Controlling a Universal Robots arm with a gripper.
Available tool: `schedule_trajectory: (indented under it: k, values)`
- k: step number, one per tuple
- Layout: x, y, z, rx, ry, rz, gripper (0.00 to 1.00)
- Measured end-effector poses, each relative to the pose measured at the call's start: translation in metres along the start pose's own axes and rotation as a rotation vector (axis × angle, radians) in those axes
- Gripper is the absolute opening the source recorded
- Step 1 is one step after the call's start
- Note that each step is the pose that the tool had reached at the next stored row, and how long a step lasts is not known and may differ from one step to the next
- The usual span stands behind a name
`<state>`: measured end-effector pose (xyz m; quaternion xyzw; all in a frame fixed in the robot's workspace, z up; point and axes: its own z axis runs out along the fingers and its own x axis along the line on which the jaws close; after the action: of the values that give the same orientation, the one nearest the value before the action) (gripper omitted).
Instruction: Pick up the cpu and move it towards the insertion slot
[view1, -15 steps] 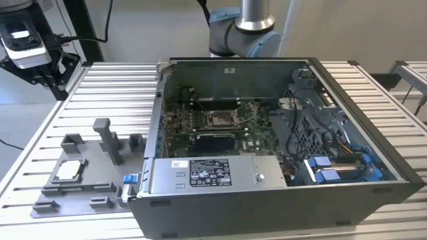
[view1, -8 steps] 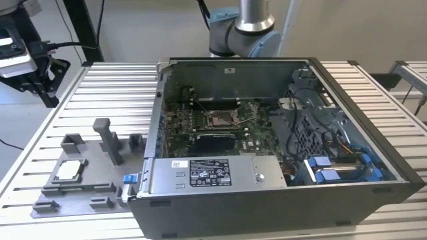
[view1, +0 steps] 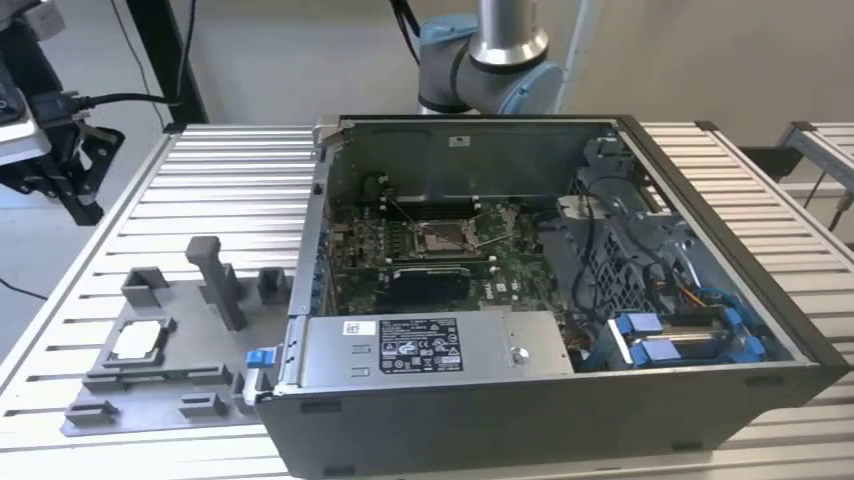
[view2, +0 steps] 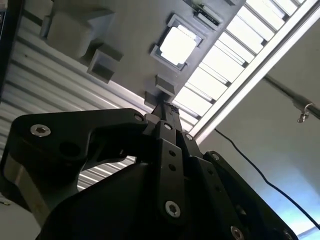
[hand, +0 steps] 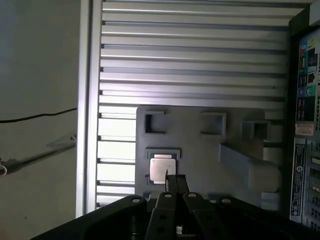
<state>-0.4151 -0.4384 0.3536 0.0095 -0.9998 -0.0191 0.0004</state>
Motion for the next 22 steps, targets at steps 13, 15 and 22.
schedule_trajectory:
  k: [13,15,22]
  values:
    - [0.0013,0.0,0.0001,-0.0001,0.0,0.0,0.0]
    - [0.0014,-0.0001,0.0001,0.0,0.0,0.0,0.0]
    - [0.0015,0.0,0.0001,0.0,0.0,0.0,1.0]
